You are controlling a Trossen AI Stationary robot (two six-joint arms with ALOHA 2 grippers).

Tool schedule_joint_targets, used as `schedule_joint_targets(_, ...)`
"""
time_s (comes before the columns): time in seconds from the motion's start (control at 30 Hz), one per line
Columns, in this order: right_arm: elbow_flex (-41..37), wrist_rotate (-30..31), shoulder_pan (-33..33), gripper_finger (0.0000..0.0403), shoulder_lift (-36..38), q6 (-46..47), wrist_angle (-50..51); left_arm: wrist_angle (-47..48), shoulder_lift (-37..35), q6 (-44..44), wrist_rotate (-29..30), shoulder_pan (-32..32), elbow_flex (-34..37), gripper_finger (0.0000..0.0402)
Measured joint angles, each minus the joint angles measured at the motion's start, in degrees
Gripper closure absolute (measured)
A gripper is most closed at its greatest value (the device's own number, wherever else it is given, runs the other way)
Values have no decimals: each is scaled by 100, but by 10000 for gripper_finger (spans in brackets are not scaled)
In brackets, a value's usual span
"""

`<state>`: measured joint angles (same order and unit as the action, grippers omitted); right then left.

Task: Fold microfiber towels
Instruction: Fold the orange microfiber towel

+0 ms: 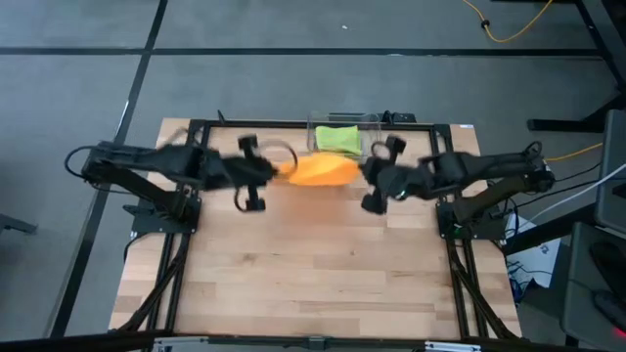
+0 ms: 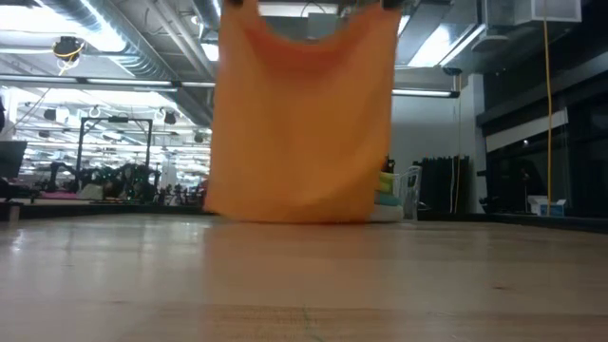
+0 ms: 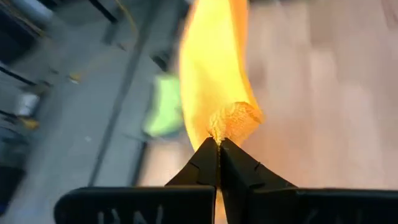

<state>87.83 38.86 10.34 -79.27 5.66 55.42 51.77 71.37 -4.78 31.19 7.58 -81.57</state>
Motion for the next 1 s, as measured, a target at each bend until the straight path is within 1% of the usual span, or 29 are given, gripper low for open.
schedule_joint_targets(0.1,-599,-464,205,401,-15,666,98,-93,51,565,-331,299,745,401)
schedule_joint_targets(0.23,-1609,-1425,649,401,-20,1500,-484,-930,69,1526,-620,953,1886,401)
schedule_joint_targets(0.33,-2295,-1974,1097,401,-21,2074,-1259,-2108,75,2095,-920,1575,2624,401)
schedule_joint_targets(0.4,-2709,-2203,1393,402,-21,2406,-1876,-2968,75,2357,-956,1980,3070,401)
schedule_joint_targets(0.53,-3425,-2279,1892,402,-23,2975,-3184,-4667,181,2834,-879,2603,3794,401)
schedule_joint_targets(0.63,-3847,-2226,2100,402,-127,3348,-3982,-5448,511,3052,-720,2895,4085,401)
schedule_joint_targets(0.73,-4068,-2210,2176,402,-358,3686,-4418,-5750,953,3323,-622,3018,4134,401)
schedule_joint_targets(0.87,-4072,-2210,2170,402,-689,3751,-4493,-6083,1483,3422,-622,3014,4134,401)
schedule_joint_targets(1.0,-3916,-2175,1962,402,-826,3400,-4495,-6141,1653,3416,-614,2868,4135,401)
